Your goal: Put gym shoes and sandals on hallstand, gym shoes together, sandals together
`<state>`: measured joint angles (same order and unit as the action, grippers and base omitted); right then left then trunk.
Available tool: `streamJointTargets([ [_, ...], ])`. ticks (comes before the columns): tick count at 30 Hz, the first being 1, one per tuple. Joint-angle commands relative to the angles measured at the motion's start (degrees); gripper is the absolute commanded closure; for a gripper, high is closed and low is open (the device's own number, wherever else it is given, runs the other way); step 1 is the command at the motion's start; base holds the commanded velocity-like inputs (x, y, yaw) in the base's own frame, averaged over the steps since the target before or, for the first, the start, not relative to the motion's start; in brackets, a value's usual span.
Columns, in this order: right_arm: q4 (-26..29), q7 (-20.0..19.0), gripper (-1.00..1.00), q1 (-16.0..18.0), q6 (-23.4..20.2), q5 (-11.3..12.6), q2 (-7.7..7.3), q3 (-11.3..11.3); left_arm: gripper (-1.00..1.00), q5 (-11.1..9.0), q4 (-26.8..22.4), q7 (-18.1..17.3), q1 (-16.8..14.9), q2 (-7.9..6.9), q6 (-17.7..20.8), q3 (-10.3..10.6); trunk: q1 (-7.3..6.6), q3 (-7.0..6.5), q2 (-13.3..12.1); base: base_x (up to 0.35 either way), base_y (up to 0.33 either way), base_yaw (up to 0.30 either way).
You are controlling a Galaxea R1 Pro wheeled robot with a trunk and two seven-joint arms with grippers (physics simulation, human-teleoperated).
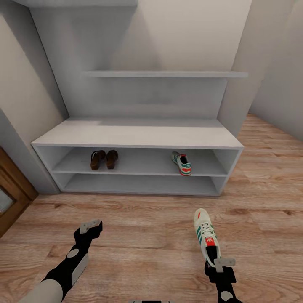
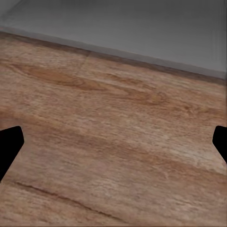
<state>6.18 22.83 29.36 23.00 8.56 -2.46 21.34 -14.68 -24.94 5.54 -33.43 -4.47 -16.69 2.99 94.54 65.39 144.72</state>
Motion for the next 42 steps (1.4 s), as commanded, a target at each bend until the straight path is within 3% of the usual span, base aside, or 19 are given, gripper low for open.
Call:
streamJointTargets([
  [1,-0.01,0.02,1.0,0.0,0.02,0.05,0.0,0.02,-1.0,0.0,0.02,0.0,0.0,0.0,-0.55,0.0,0.0,0.0,0.0,-0.049,0.108,0.0],
  [18,-0.03,0.02,1.0,-0.01,0.02,0.05,0.0,0.02,-1.0,0.0,-0.02,0.0,-0.03,0.08,-1.49,0.08,0.0,0.0,0.0,-0.109,0.266,0.0],
  [32,-0.21,-0.07,1.0,-0.06,-0.28,-0.1,-0.09,0.03,-1.0,-0.18,-0.18,0.16,-0.05,0.33,-1.49,0.17,0.0,0.0,0.0,-0.006,0.023,0.0],
  [35,0.22,-2.43,1.0,0.12,-0.74,-0.16,-0.22,0.02,-1.0,-0.3,0.4,0.18,-0.03,0.73,-1.42,0.09,0.0,0.0,0.0,0.0,0.0,0.0],
  [40,6.65,-5.3,1.0,1.73,-10.03,-0.26,-1.34,0.02,-1.0,0.21,3.13,-0.08,-0.02,1.94,-1.82,0.43,0.0,0.0,0.0,0.0,0.0,0.0],
  [41,8.24,-5.52,1.0,1.89,-11.87,-0.27,-1.67,0.0,-1.0,0.62,3.55,-0.34,-0.03,2.01,-2.21,0.83,0.0,0.0,0.0,0.0,0.0,0.0],
  [42,11.58,-5.83,1.0,2.13,-14.6,-0.28,-2.37,-0.02,-1.0,2.26,5.11,-2.21,-0.04,1.79,-3.99,2.44,0.0,0.0,0.0,0.0,0.0,0.0],
])
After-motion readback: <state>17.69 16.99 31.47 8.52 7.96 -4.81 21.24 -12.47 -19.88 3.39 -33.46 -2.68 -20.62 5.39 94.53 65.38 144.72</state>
